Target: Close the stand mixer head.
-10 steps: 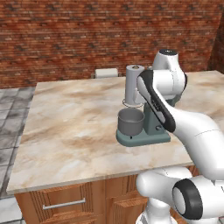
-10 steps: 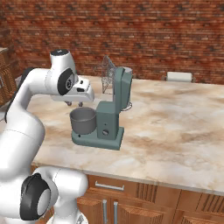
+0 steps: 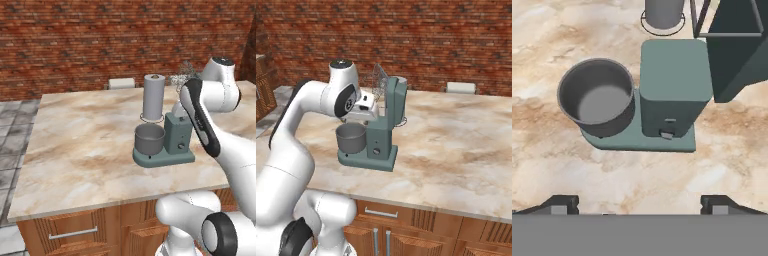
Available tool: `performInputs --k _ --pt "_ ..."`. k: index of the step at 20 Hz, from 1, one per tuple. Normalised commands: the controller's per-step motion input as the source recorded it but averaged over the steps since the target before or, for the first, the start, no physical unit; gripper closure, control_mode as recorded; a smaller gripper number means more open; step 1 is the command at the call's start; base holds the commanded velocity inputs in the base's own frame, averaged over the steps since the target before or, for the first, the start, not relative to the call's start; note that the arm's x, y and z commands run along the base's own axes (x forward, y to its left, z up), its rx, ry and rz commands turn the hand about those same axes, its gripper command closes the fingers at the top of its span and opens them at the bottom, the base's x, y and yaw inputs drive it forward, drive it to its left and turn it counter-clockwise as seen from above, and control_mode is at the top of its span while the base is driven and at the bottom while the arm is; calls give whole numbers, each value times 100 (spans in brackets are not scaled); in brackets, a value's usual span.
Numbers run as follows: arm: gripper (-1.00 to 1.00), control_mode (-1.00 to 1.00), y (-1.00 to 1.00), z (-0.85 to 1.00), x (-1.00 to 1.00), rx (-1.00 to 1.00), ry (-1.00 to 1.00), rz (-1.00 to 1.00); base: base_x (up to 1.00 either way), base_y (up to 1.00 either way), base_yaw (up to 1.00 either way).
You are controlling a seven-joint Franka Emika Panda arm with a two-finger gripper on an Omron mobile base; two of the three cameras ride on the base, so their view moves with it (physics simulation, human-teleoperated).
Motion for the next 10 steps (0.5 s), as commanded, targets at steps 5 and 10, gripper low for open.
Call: performInputs --k 5,10 --pt "-100 -100 -90 6 -6 22 -26 1 0 0 0" --pt "-100 -100 -83 17 20 22 -25 2 0 0 0"
